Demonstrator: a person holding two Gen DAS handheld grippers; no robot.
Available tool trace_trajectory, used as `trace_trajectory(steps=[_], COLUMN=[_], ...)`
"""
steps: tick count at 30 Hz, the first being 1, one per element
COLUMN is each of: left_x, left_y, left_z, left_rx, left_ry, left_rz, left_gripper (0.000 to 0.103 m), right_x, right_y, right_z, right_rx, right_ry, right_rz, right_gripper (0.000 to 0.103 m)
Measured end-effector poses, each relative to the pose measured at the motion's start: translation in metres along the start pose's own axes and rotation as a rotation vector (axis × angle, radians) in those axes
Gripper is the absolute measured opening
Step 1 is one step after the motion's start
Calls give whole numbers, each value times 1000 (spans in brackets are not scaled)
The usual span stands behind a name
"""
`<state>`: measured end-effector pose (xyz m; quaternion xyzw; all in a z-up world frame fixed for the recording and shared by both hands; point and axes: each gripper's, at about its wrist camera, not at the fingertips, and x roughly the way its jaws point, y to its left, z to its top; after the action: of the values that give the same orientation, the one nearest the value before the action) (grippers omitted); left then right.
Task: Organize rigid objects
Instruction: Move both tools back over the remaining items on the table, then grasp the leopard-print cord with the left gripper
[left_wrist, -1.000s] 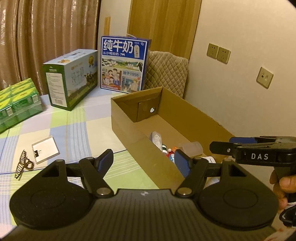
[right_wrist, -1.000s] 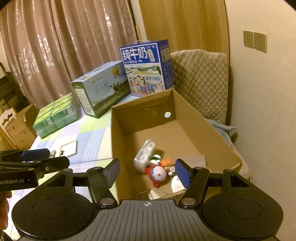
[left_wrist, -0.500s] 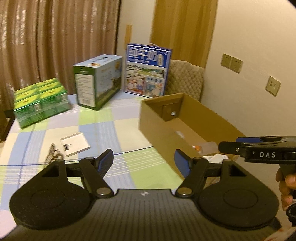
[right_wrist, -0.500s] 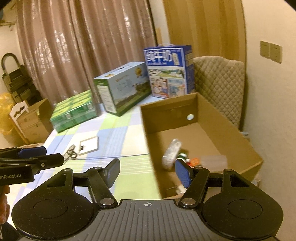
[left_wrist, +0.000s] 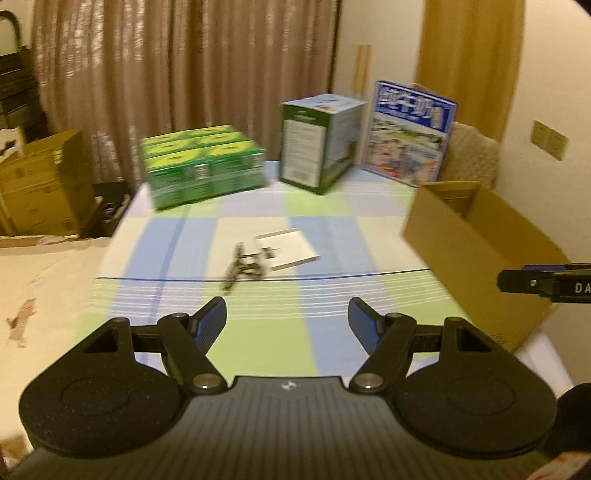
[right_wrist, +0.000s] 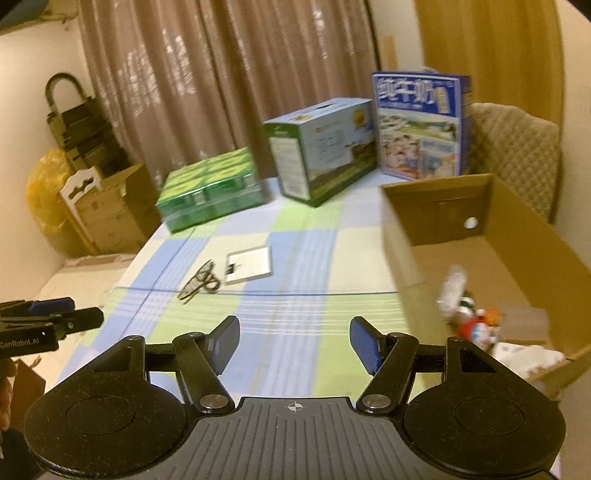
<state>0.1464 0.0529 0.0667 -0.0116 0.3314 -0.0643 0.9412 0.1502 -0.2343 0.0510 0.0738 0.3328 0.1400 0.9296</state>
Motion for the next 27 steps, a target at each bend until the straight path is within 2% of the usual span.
trace_trajectory(steps=[5,11,27], left_x=[1,17,121], left_y=[30,43,52], left_z=[-4,-6,-7], left_rx=[-21,-21,-14], left_ry=[6,16,49], left_rz=[43,47,-4], left_gripper=[68,68,70], right_x=[25,55,153], right_y=[20,36,31], right_z=[-1,-2,0], right_rx=[-23,-47,-67], right_ry=[19,50,68], right_rz=[27,43,39], right_gripper=[63,63,64])
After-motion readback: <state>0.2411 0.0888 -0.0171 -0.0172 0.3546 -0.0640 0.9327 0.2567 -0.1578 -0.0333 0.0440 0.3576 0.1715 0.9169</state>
